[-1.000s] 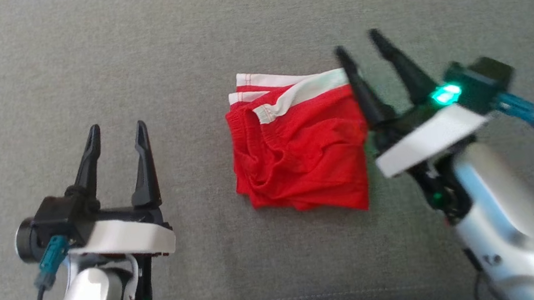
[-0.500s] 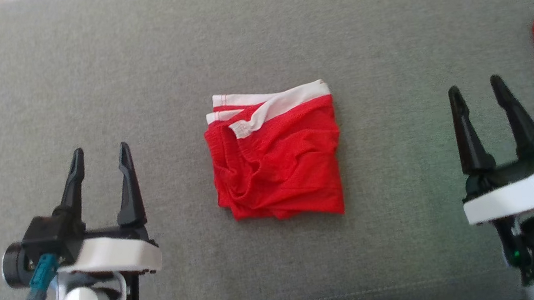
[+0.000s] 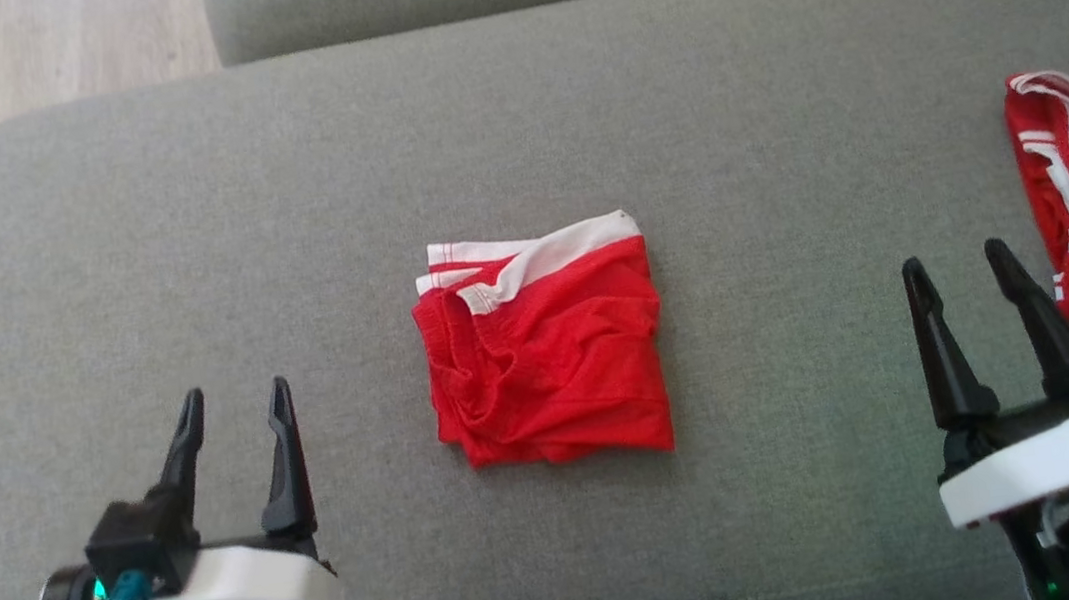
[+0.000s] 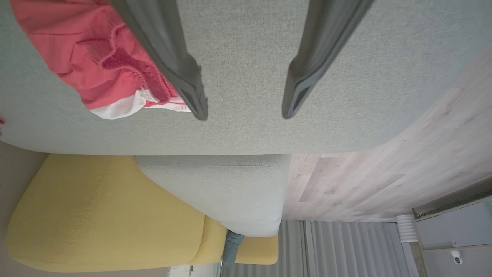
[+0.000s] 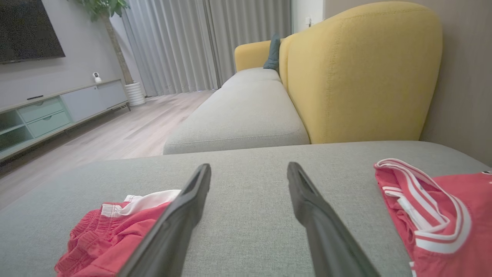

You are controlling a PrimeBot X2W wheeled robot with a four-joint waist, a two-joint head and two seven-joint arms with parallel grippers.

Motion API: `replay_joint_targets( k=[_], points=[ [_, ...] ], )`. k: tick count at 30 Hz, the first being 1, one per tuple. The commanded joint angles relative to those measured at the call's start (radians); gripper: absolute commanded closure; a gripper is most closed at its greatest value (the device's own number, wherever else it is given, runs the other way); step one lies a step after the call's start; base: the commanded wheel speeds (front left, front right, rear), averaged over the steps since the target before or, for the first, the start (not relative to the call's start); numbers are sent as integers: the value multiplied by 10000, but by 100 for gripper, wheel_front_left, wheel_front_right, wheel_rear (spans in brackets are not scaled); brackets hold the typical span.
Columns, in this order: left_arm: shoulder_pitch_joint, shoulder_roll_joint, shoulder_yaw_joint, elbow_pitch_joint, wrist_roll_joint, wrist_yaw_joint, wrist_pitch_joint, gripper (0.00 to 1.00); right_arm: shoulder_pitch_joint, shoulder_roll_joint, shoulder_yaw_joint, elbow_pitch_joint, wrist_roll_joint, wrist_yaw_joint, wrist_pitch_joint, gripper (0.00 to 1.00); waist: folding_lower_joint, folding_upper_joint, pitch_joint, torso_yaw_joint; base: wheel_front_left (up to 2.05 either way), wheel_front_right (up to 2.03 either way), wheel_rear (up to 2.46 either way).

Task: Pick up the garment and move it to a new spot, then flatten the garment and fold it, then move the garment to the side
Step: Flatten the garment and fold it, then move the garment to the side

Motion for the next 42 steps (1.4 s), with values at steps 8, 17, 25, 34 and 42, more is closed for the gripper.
replay_joint_targets(
  k=[8,17,25,34,42],
  points=[
    [32,263,317,-252,-73,165,116,0,222,69,32,-533,-86,-7,307,0,0,0,-511,36,0,0,0],
    [189,322,312,-293,-74,303,158,0,373,116,-25,-594,-49,-7,440,0,0,0,-665,23,0,0,0],
    [190,371,297,-348,-71,366,161,0,356,123,-17,-605,-58,-7,511,0,0,0,-658,2,0,0,0],
    [121,412,284,-334,-101,373,139,0,300,136,-36,-578,-56,-7,579,0,0,0,-614,10,0,0,0],
    [50,412,246,-255,-101,382,90,0,306,140,-84,-551,-50,-7,698,0,0,0,-596,68,0,0,0]
  ],
)
